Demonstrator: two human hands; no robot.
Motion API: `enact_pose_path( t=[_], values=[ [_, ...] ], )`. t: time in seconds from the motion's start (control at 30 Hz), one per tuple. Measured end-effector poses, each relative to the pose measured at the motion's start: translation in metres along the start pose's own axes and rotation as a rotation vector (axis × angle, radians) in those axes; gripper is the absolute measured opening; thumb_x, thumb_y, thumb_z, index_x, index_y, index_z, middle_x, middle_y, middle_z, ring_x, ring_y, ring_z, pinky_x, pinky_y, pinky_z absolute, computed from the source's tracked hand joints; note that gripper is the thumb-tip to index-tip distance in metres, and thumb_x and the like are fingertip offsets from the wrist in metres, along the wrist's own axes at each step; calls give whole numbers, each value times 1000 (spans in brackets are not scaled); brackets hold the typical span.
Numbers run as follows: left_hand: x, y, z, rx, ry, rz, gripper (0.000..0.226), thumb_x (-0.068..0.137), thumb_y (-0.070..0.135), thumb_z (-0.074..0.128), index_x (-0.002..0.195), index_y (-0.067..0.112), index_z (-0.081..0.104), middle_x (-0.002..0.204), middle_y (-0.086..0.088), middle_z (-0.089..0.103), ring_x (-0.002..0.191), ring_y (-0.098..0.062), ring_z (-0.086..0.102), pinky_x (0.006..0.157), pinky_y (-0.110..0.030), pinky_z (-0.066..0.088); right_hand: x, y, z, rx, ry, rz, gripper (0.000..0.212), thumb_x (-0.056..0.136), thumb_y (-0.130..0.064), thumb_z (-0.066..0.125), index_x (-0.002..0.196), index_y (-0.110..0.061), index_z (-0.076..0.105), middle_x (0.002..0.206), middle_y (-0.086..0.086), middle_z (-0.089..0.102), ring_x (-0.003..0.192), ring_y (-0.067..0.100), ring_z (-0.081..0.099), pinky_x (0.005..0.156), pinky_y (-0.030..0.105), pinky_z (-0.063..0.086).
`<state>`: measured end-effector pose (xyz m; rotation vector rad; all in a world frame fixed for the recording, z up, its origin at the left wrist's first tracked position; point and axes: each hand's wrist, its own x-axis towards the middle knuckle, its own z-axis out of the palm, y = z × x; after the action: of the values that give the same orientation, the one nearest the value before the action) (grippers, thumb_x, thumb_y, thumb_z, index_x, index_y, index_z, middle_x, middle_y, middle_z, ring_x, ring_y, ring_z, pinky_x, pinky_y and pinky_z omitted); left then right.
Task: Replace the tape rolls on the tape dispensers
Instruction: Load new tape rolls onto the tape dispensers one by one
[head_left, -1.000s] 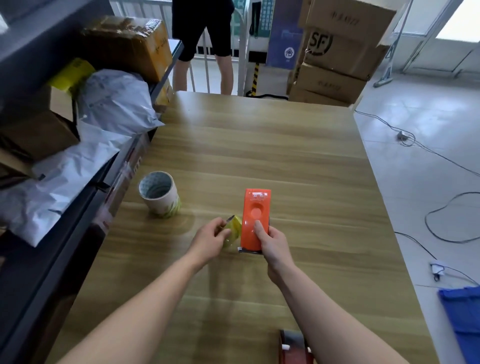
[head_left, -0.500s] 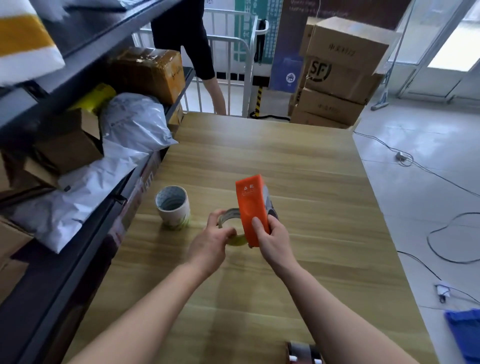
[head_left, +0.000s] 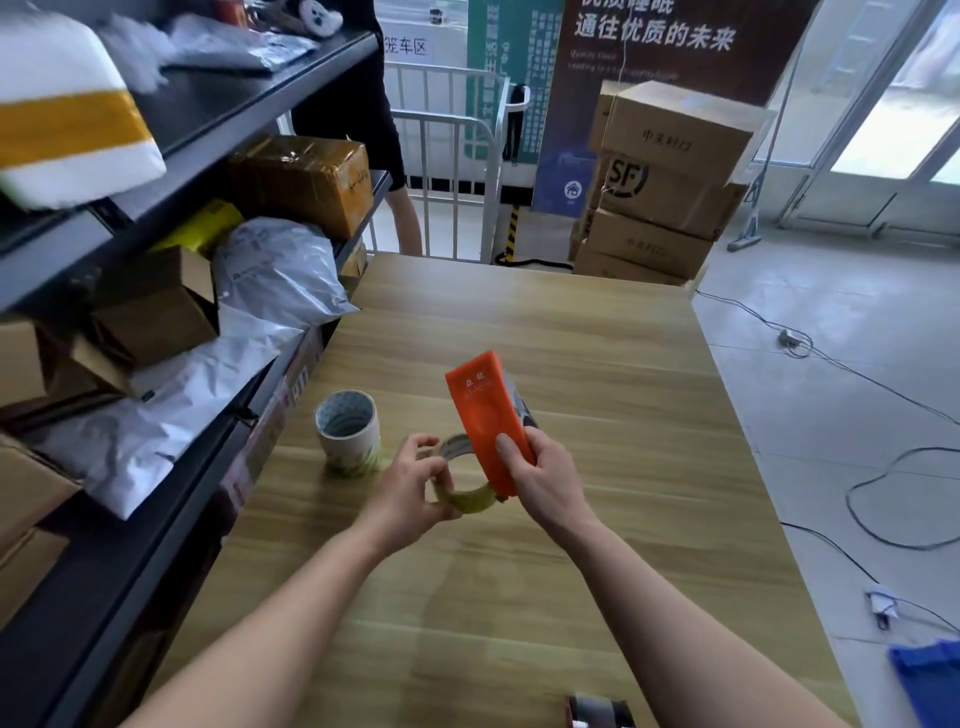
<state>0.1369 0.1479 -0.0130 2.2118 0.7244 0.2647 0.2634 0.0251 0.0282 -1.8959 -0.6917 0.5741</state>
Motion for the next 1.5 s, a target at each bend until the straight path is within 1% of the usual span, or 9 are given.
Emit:
enact_pose_path(
  t=[0.23,0.43,0.6,0.7,0.83,0.97,1.07,1.3,1.5],
  values=[
    [-5,15,-2,-27,134,98,45,61,13,85,88,24,51,131,0,47,121,-18,48,96,-36,46,-2,-2,-4,-120,-55,-25,25,93,-30,56,85,-7,61,78,15,65,73,37,62,69,53,52],
    [-6,25,-2,-96,152,50,77,53,30,86,116,27,43,115,5,52,109,-15,47,91,-38,46,-11,-9,-7,271,-184,127,18,97,-21,54,89,-7,62,75,13,63,57,24,61,52,42,53],
    [-8,25,-3,-189,83,54,89,51,23,86,126,33,38,122,13,52,118,-10,47,95,-38,47,-9,-8,-14,402,-231,205,26,97,-20,54,104,3,64,86,18,66,68,30,61,61,40,50],
    [-5,30,-8,-285,-20,38,84,52,25,80,125,36,41,127,16,51,121,-1,46,101,-36,43,-9,-5,-20,538,-208,252,23,97,-22,53,100,-2,65,78,12,70,56,24,64,48,31,52],
    [-3,37,-15,-578,-136,-136,94,47,25,87,128,36,40,135,0,45,113,-20,58,85,-34,55,-8,-1,-21,685,-195,302,28,96,-26,51,104,-4,66,89,14,71,68,27,66,51,34,52],
    [-5,43,-19,-679,-207,-152,109,42,32,90,139,26,40,130,-3,52,105,-21,64,82,-35,56,-9,1,-19,758,-148,338,37,96,-39,47,108,-9,66,96,14,73,79,30,67,55,33,50],
    [-7,53,-17,-723,-185,-124,99,44,35,88,133,30,45,127,-2,55,104,-21,64,75,-32,57,-9,0,-17,770,-141,308,50,97,-47,44,113,-5,65,101,22,72,77,34,67,49,31,49],
    [-9,54,-22,-729,-197,-225,83,50,38,86,124,26,51,119,-9,59,105,-31,63,77,-44,58,-10,-2,-13,732,-145,302,46,91,-48,55,103,-5,64,73,10,69,52,20,61,45,27,49],
    [-7,51,-30,-815,-219,-366,39,80,39,70,115,27,59,109,-14,65,90,-29,68,70,-38,58,-16,-5,-16,762,-372,203,39,72,-22,74,107,-8,64,80,7,66,66,15,57,56,23,38]
  ],
)
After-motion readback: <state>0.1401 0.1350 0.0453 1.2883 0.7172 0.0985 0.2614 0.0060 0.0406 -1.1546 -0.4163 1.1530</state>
